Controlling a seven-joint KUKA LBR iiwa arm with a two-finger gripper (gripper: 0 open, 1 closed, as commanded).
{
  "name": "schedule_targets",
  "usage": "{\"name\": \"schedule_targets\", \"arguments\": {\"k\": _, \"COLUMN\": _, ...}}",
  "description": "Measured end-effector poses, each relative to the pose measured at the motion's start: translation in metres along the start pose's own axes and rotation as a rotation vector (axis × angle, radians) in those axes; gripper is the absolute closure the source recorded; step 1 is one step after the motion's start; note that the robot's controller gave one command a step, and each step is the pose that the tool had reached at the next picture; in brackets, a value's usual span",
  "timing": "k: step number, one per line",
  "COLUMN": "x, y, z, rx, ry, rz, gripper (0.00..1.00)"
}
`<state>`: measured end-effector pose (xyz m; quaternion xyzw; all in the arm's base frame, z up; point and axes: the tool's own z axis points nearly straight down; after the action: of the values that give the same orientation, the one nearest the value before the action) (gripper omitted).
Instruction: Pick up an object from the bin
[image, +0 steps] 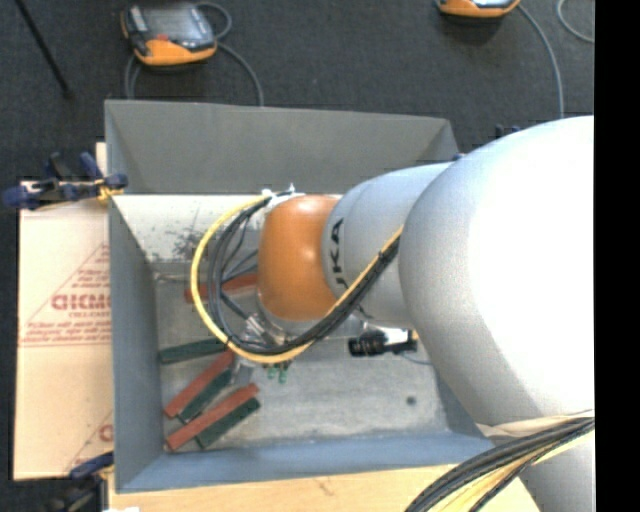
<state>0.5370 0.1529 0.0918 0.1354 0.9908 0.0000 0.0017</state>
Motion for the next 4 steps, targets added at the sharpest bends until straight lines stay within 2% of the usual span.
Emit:
{"name": "schedule_targets", "arguments": {"k": 1, "x": 0.000, "y": 0.000, "z": 0.000, "rx": 0.000, "ry": 0.000, "rz": 0.000, "gripper": 1.00}}
{"name": "schedule_targets", "arguments": {"k": 2, "x": -0.022, "y": 0.022, "z": 0.011, "rx": 0.001, "ry": -0.003, "rz": -0.045, "gripper": 1.00}}
{"name": "schedule_targets", "arguments": {"k": 3, "x": -0.018, "y": 0.022, "z": 0.019, "rx": -0.001, "ry": -0.002, "rz": -0.046, "gripper": 0.00}}
{"name": "schedule_targets", "arguments": {"k": 4, "x": -0.018, "y": 0.022, "z": 0.019, "rx": 0.000, "ry": -0.002, "rz": -0.047, "gripper": 0.00}}
